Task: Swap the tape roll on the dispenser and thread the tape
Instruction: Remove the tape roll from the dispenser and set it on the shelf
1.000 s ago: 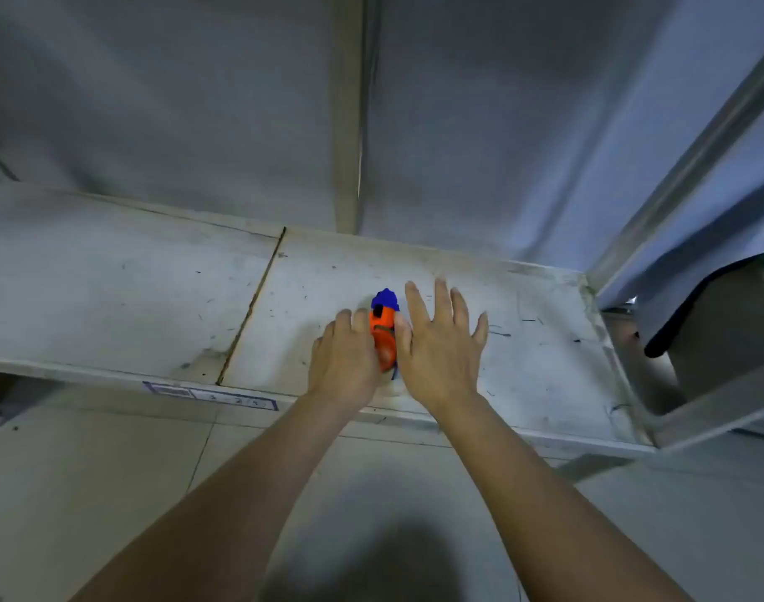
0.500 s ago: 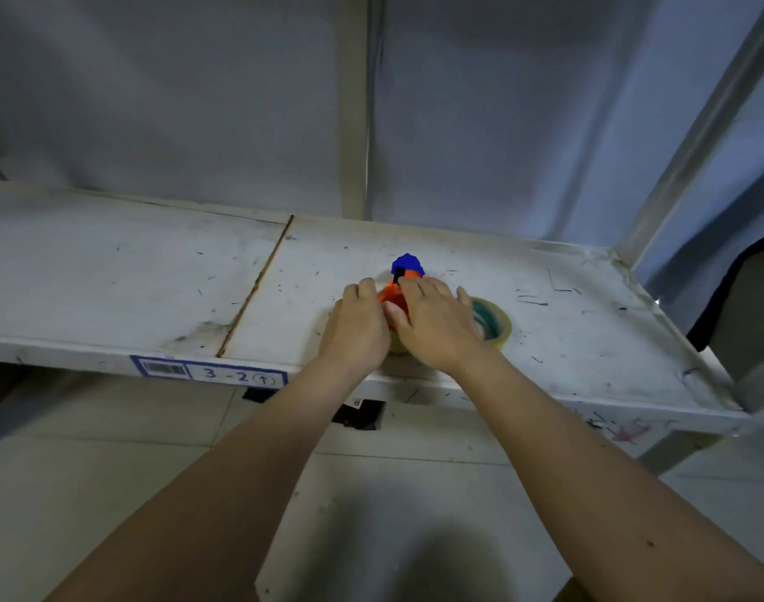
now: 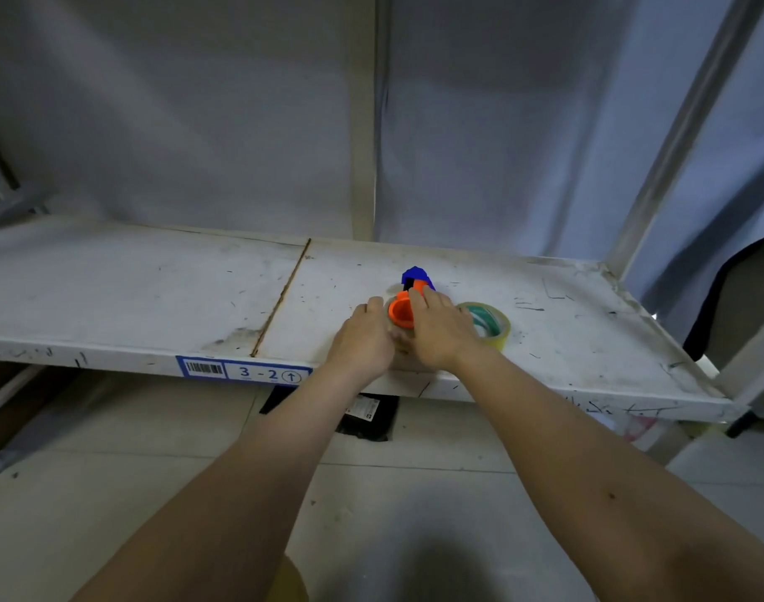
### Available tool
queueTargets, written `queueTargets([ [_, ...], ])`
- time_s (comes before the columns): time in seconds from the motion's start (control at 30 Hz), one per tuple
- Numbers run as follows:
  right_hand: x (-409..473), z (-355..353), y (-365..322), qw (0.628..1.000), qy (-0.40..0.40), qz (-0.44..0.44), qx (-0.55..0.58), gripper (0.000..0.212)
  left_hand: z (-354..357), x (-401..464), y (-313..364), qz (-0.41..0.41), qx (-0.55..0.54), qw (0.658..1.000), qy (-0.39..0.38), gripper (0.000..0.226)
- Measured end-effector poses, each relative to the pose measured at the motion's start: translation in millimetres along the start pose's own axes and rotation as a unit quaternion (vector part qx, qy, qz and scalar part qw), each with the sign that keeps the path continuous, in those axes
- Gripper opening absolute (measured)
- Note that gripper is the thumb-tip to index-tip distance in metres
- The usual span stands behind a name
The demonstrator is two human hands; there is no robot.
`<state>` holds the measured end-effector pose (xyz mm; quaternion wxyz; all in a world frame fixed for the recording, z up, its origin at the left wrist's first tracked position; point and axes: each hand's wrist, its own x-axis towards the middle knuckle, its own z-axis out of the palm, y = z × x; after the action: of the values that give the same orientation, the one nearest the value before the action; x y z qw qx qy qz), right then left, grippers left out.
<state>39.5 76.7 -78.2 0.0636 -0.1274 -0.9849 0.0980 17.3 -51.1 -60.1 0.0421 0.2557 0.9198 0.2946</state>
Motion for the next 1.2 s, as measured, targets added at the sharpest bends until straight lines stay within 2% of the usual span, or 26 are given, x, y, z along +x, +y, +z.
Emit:
queueTargets([
  [0.27,40,12,12,0.999,-0.043,0.010,-0.028,0.080,26,27,-10,-0.031,-0.100,0.994,-0.017,0.041],
  [0.5,54,28,13,0.998,-0.024,0.026,0.044,0.090,36,39,-28,-0.067,-0.218,0.972,-0.056,0.044],
  [0.57,54,29,13,0.996,0.001,0.023,0.086,0.088,37,41,-35,-0.114,-0.298,0.946,-0.059,0.046],
  [0.6,53,28,11,0.993,0.016,0.016,0.114,0.083,38,42,-38,-0.145,-0.359,0.921,-0.051,0.044],
  [0.63,52,27,9,0.988,0.032,0.012,0.149,0.076,36,42,-40,-0.181,-0.429,0.884,-0.042,0.039],
  [0.7,47,21,1,0.972,0.057,0.003,0.227,0.068,29,44,-41,-0.247,-0.565,0.786,-0.049,0.031],
  [0.77,39,11,-6,0.959,0.062,-0.013,0.277,0.075,19,49,-43,-0.269,-0.660,0.698,-0.071,0.040],
  [0.83,28,-1,-8,0.956,0.063,-0.024,0.287,0.086,11,53,-41,-0.253,-0.713,0.648,-0.084,0.045],
  [0.9,19,-11,-4,0.957,0.077,-0.025,0.277,0.092,7,53,-36,-0.237,-0.730,0.635,-0.092,0.043],
  [1.03,11,-20,4,0.951,0.102,-0.025,0.290,0.092,7,50,-23,-0.225,-0.745,0.616,-0.120,0.041],
  [1.1,9,-19,9,0.943,0.106,-0.013,0.315,0.096,7,51,-18,-0.215,-0.748,0.616,-0.123,0.040],
  [1.17,5,-16,12,0.930,0.117,-0.007,0.349,0.098,6,50,-14,-0.199,-0.739,0.633,-0.118,0.040],
  [1.2,4,-15,13,0.925,0.120,-0.009,0.360,0.098,6,50,-13,-0.189,-0.724,0.655,-0.104,0.039],
])
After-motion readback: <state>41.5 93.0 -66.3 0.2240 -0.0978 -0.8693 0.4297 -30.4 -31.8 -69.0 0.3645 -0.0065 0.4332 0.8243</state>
